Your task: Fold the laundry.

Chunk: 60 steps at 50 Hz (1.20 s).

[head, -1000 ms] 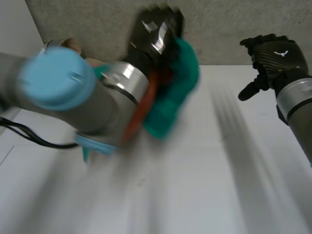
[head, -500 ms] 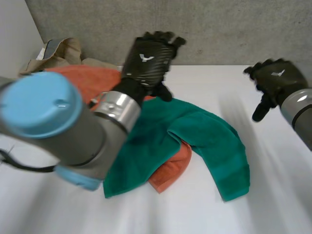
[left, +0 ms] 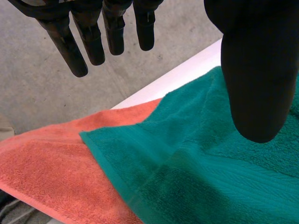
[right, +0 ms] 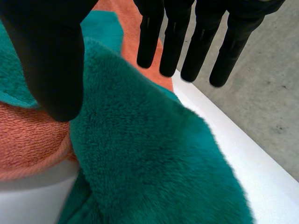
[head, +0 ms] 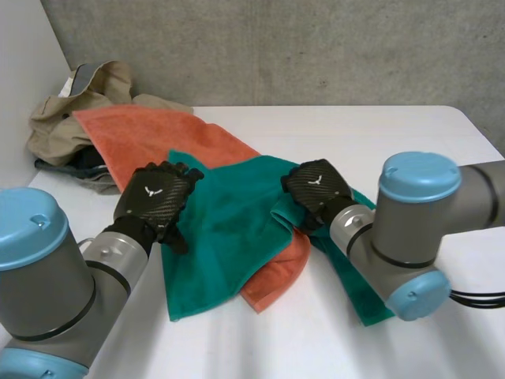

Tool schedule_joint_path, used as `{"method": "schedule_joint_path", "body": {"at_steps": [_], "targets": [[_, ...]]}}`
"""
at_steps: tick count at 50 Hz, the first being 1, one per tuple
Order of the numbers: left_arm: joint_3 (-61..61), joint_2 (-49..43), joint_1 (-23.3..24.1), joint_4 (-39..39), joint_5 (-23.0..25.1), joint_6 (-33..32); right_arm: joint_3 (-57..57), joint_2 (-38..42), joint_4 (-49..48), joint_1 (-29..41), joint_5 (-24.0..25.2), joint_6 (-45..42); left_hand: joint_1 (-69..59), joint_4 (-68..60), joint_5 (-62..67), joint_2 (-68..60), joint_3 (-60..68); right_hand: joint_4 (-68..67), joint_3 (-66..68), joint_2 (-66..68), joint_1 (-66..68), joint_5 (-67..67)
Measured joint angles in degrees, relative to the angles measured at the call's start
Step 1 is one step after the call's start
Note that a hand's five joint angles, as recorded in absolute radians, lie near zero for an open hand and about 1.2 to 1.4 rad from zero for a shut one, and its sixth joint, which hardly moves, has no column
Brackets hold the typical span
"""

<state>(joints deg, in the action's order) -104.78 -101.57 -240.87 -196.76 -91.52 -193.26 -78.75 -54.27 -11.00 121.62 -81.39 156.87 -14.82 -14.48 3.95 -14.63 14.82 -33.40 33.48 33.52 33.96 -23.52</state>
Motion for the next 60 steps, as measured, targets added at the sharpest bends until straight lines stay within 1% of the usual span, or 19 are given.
{"method": "schedule_joint_path", "body": {"at_steps": [1, 2, 4, 5, 7, 10, 17, 20, 22, 25, 29, 30, 33, 37, 42, 45, 51, 55, 60], "targets": [[-0.1, 0.3, -0.1, 0.0, 0.0, 0.0, 0.7, 1.0, -0.5, 0.2, 0.0, 0.0, 0.0, 0.0, 0.0, 0.0, 0.0, -1.7, 1.7, 1.7, 1.5, -1.6], [-0.2, 0.6, -0.2, 0.0, 0.0, 0.1, 1.1, 1.7, -0.8, 0.4, -0.1, 0.0, 0.0, 0.0, 0.0, 0.0, 0.0, -9.6, 9.7, 10.8, 10.2, -9.3], [-0.4, 1.0, -0.3, 0.0, 0.0, 0.1, 1.8, 2.4, -1.1, 0.6, -0.1, -0.1, 0.0, 0.0, 0.0, 0.0, 0.0, -16.6, 16.6, 16.9, 17.3, -16.2], [-0.5, 1.6, -0.5, 0.0, 0.0, 0.1, 2.7, 3.0, -1.4, 0.7, -0.1, -0.1, 0.0, 0.0, 0.0, 0.0, 0.0, -31.0, 30.9, 31.6, 28.9, -30.2], [-0.6, 2.1, -0.7, -0.1, 0.0, 0.1, 3.4, 2.6, -1.6, 0.9, -0.2, -0.1, 0.0, 0.0, 0.0, 0.0, 0.0, -34.1, 33.6, 33.6, 29.0, -32.1], [-0.5, 2.9, -1.2, -0.1, 0.0, 0.1, 4.2, -0.7, -1.7, 0.9, -0.3, 0.1, 0.0, 0.0, 0.0, 0.0, 0.0, -34.9, 34.0, 33.6, 29.0, -32.1], [0.6, 3.9, -2.9, -0.1, 0.1, 0.1, 8.6, -16.2, -0.1, 0.3, -0.6, 0.9, 0.0, 0.3, -0.2, 0.5, 0.0, -35.0, 34.3, 33.6, 29.0, -32.1], [1.3, 4.0, -3.7, -0.1, 0.2, 0.1, 11.1, -21.5, 1.8, -0.8, -0.6, 1.0, 0.0, 0.3, -0.2, 0.5, 0.0, -35.0, 34.4, 33.6, 29.0, -32.1], [1.9, 4.0, -4.2, -0.1, 0.4, 0.1, 12.8, -24.6, 3.5, -2.0, -0.6, 1.1, 0.0, 0.3, -0.2, 0.5, 0.0, -35.0, 34.4, 33.6, 29.0, -32.1], [2.5, 3.8, -4.4, -0.1, 0.4, 0.1, 14.0, -26.8, 6.3, -3.4, -0.5, 1.1, 0.0, 0.3, -0.3, 0.6, 0.0, -35.0, 34.4, 33.6, 29.0, -32.6], [3.0, 3.4, -4.2, -0.1, 0.5, 0.1, 14.0, -26.8, 10.3, -4.5, -0.1, 1.1, 0.0, 0.4, -0.4, 0.6, 0.0, -35.0, 34.4, 33.6, 29.0, -33.0], [3.3, 2.7, -3.8, -0.2, 0.5, 0.1, 13.5, -26.0, 12.7, -5.0, 0.5, 1.1, 0.0, 0.5, -0.4, 0.6, 0.0, -35.1, 34.4, 33.6, 29.0, -33.0], [4.1, 1.0, -2.9, -0.6, 0.5, 0.2, 12.8, -24.8, 14.8, -5.2, 1.2, 1.2, 0.0, 0.5, -0.4, 0.6, 0.0, -35.1, 34.4, 33.6, 29.0, -33.0], [5.5, -2.0, -1.8, -1.4, 0.5, 0.2, 12.2, -23.8, 15.6, -5.2, 1.7, 1.5, 0.0, 0.5, -0.4, 0.7, 0.0, -35.1, 34.4, 33.6, 29.0, -33.0], [8.5, -8.1, -1.0, -3.6, 0.2, 0.1, 11.8, -23.3, 15.0, -5.1, 1.6, 2.1, 0.0, 0.5, -0.4, 0.8, 0.0, -35.1, 34.4, 33.6, 29.0, -33.0], [10.5, -11.8, -1.6, -5.3, 0.1, -0.2, 10.9, -23.3, 14.6, -5.1, 1.5, 2.4, 0.0, 0.5, -0.4, 0.8, 0.0, -35.1, 34.4, 33.6, 29.0, -33.0], [14.0, -17.7, -4.2, -7.9, 0.2, -1.1, 8.1, -24.6, 14.5, -5.1, 1.6, 3.6, 0.0, 0.5, -0.4, 0.8, 0.0, -35.1, 34.4, 33.6, 29.0, -33.0], [17.0, -21.4, -5.5, -8.1, 0.4, -2.5, 6.8, -26.5, 14.4, -5.2, 1.6, 4.3, 0.0, 0.5, -0.4, 0.8, 0.0, -35.1, 34.4, 33.6, 29.0, -33.0], [19.5, -25.1, -6.9, -6.1, 0.6, -5.0, 6.3, -28.8, 14.4, -5.2, 1.5, 4.8, 0.0, 0.5, -0.4, 0.8, 0.0, -35.1, 34.4, 33.6, 29.0, -33.0]]}}
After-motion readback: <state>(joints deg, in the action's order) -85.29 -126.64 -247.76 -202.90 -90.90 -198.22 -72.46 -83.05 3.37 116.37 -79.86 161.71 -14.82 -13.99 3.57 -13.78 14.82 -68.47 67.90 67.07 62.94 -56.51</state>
